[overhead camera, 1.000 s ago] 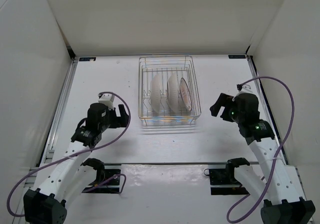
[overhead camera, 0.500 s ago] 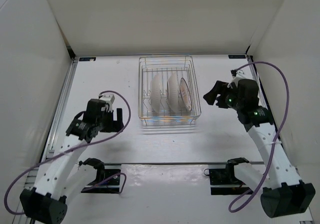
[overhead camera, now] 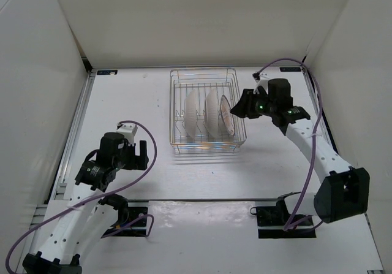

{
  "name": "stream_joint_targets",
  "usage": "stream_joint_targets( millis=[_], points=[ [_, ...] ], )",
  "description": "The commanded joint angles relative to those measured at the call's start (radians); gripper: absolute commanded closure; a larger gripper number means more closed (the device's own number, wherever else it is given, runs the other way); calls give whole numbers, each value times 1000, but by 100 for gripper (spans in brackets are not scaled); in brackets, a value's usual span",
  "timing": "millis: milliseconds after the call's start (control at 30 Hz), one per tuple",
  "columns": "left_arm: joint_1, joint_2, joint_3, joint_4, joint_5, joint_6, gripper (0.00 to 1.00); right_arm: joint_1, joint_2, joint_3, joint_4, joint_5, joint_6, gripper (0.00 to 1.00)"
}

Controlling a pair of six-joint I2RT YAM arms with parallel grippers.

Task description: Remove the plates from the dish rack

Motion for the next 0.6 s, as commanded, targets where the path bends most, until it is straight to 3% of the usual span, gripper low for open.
stream_joint_targets(
  millis=[0, 367, 567],
  points=[
    [2, 15, 9, 0, -3, 15, 0, 36, 26, 37, 62, -42, -90, 50],
    [2, 31, 16, -14, -29, 15, 0, 119, 164, 66, 71, 22, -121, 50],
    [0, 22, 14, -17, -38, 14, 0, 145, 210, 92, 66, 109, -121, 61]
  ],
)
